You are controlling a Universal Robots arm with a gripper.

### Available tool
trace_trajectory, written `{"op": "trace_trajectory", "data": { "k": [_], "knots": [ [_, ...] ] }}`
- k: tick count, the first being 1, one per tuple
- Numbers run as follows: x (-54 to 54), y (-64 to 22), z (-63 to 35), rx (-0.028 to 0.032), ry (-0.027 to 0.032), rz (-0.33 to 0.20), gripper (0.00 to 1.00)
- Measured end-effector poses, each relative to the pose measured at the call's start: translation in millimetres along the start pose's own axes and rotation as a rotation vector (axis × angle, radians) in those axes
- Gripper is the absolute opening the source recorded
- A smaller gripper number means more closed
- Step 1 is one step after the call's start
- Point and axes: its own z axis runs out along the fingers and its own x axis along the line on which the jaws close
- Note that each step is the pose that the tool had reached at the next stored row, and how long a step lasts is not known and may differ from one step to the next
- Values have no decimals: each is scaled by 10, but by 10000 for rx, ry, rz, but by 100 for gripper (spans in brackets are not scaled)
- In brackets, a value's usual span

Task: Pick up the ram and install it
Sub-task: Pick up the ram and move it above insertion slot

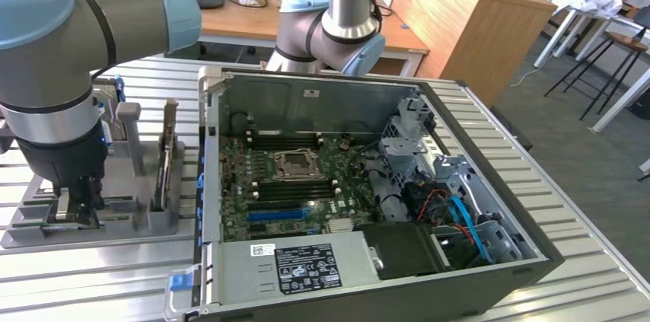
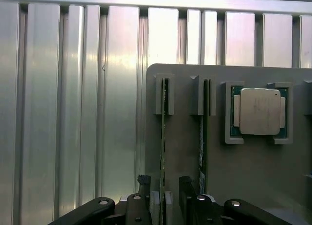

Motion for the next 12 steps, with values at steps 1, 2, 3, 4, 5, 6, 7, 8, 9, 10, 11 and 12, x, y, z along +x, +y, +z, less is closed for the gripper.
{"op": "trace_trajectory", "data": {
  "k": [1, 2, 3, 4, 5, 6, 7, 8, 9, 10, 11, 12],
  "knots": [
    [2, 0, 1, 0, 0, 0, 37],
    [4, 1, 2, -1, 1, 0, 37],
    [6, 0, 3, -1, 1, 0, 37],
    [6, 1, 3, -2, 1, 0, 37],
    [6, 1, 3, -1, 1, 0, 37],
    [6, 0, 3, -2, 1, 0, 37],
    [6, 0, 3, -2, 1, 0, 37],
    [8, 1, 3, -3, 2, 0, 37],
    [14, 0, 3, -2, 2, -2, 37],
    [20, 0, 3, -2, 2, -2, 37],
    [26, 1, 3, -2, 2, 0, 37],
    [27, 1, 3, -2, 2, 0, 37]
  ]
}}
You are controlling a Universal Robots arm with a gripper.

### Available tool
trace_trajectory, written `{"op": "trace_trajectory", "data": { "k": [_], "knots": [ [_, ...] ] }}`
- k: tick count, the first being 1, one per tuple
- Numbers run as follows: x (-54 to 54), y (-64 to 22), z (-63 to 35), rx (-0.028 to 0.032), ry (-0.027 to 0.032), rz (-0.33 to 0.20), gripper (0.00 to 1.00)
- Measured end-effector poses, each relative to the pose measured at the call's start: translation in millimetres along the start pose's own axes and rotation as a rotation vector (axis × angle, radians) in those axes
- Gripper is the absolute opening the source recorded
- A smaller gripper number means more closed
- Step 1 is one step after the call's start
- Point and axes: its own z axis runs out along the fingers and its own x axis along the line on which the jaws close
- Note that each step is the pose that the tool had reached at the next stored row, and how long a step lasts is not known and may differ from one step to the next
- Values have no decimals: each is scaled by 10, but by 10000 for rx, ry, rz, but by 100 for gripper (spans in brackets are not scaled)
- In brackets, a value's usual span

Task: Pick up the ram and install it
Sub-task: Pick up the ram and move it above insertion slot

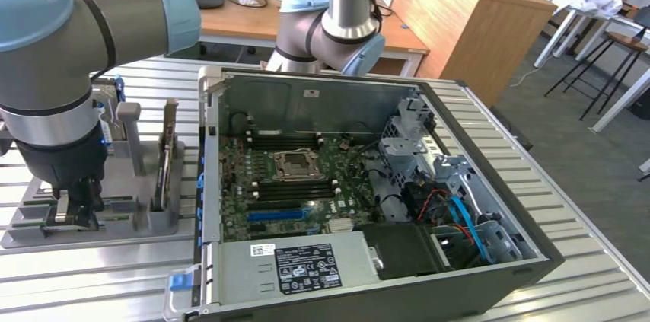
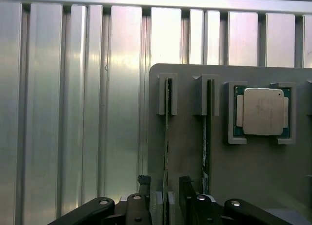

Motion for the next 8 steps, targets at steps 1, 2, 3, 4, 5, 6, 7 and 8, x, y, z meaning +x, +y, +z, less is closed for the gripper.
{"op": "trace_trajectory", "data": {
  "k": [1, 2, 3, 4, 5, 6, 7, 8],
  "knots": [
    [0, 0, 0, 0, -1, 0, 37],
    [0, 0, 0, 0, -1, 0, 37],
    [0, 0, 1, 1, -1, 0, 37],
    [1, 0, 6, 2, -1, 0, 37],
    [1, 0, 13, 1, -1, 0, 37],
    [1, 0, 21, 0, 0, 0, 37],
    [1, -1, 28, 0, 0, 0, 37],
    [2, -1, 32, -1, 1, -1, 37]
  ]
}}
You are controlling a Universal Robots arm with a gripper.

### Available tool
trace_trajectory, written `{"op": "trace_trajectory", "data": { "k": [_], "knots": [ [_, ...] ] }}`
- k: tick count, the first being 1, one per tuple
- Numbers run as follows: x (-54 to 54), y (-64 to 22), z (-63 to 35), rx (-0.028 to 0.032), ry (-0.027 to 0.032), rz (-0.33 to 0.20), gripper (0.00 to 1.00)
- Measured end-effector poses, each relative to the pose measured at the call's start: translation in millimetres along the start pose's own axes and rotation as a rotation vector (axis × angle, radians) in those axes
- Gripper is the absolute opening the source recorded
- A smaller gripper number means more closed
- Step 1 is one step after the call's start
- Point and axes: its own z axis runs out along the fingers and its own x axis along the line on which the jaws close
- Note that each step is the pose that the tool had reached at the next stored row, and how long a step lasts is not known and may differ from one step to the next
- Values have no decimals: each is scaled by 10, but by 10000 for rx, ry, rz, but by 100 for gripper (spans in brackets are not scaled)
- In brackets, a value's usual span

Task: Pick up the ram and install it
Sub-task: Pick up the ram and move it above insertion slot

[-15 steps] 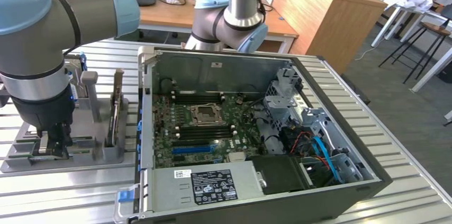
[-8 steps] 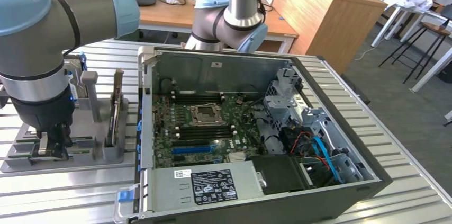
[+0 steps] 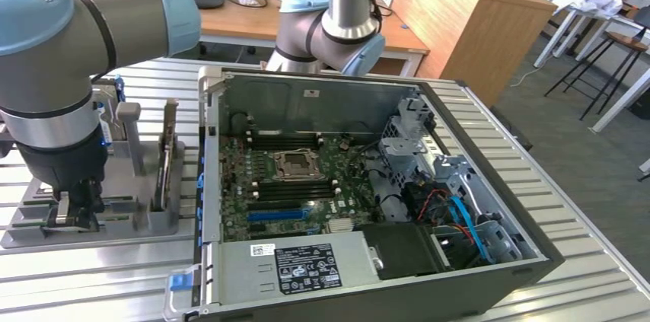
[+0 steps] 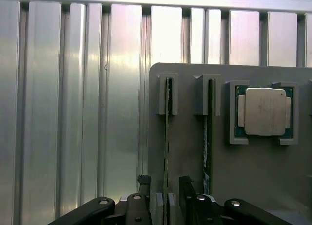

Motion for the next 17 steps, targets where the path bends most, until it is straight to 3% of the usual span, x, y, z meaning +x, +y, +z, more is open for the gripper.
{"op": "trace_trajectory", "data": {
  "k": [17],
  "knots": [
    [-10, 8, 30, 1, -1, -2, 37]
  ]
}}
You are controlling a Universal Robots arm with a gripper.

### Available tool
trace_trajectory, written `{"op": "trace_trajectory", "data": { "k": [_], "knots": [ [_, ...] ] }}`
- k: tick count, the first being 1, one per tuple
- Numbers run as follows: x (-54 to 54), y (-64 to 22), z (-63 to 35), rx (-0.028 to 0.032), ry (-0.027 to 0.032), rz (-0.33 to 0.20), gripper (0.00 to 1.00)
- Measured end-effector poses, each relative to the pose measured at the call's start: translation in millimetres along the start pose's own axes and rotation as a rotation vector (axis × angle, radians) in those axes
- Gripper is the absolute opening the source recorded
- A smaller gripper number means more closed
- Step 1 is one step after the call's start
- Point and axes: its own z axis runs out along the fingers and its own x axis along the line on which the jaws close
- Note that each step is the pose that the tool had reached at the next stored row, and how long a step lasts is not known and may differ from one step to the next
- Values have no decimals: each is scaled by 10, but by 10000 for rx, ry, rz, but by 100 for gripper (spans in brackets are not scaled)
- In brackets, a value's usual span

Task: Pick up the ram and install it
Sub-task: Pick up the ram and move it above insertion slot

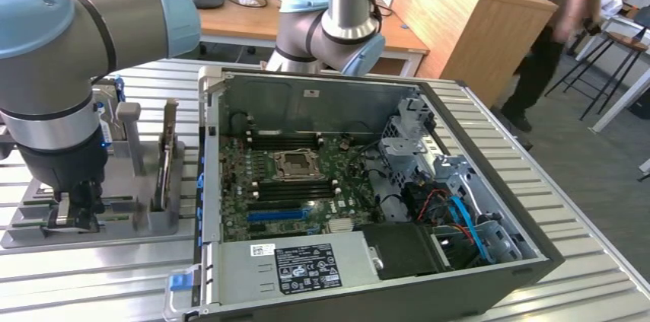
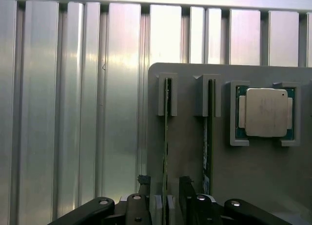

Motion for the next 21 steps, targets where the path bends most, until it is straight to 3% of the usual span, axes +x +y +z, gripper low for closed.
{"op": "trace_trajectory", "data": {
  "k": [12, 14, 15, 21],
  "knots": [
    [-1, 3, 0, 1, 0, 2, 37],
    [-1, 3, 0, 0, 0, 2, 36],
    [-1, 3, 0, 1, 0, 2, 29],
    [-1, 3, -1, 2, -1, 2, 29]
  ]
}}
